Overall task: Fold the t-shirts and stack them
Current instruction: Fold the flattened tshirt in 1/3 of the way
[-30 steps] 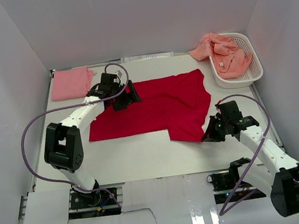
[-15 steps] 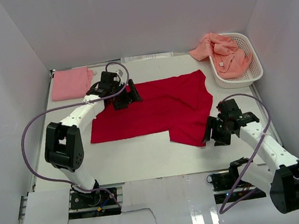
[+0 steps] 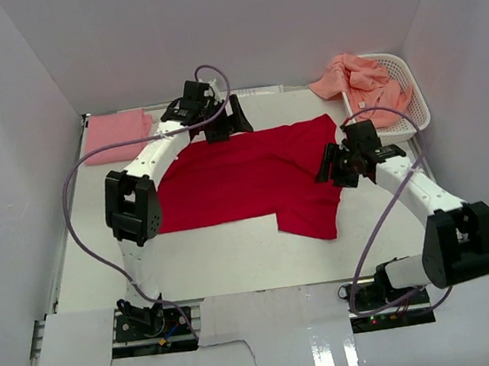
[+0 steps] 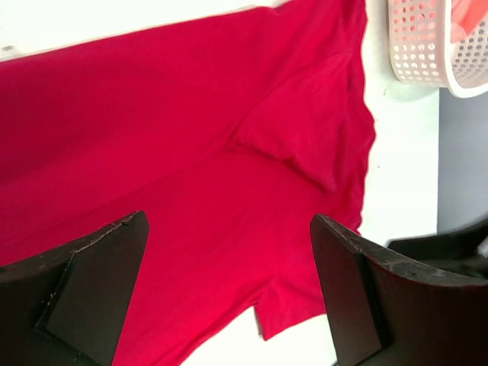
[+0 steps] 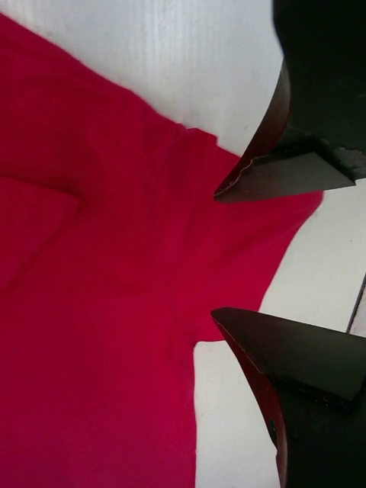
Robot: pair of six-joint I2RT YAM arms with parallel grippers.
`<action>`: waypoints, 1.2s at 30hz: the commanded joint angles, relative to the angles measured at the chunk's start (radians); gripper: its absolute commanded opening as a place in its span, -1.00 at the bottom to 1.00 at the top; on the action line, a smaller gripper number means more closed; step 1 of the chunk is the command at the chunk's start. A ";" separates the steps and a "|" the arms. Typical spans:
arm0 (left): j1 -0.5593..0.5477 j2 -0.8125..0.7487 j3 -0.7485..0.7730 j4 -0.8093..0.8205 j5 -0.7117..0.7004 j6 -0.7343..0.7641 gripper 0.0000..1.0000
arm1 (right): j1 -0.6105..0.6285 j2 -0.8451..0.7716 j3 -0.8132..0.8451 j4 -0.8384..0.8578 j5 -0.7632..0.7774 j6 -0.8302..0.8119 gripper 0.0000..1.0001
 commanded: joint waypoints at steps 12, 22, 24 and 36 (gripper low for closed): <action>-0.029 0.250 0.244 0.110 0.245 -0.043 0.96 | -0.009 0.302 0.035 0.443 -0.140 0.163 0.20; -0.027 0.332 0.135 0.365 0.397 -0.192 0.96 | -0.007 0.371 0.094 0.397 -0.073 0.178 0.29; -0.027 0.342 0.133 0.406 0.425 -0.245 0.96 | -0.009 0.378 0.095 0.388 -0.051 0.177 0.29; -0.026 0.418 0.165 0.701 0.589 -0.463 0.96 | -0.010 0.330 0.048 0.355 -0.008 0.181 0.29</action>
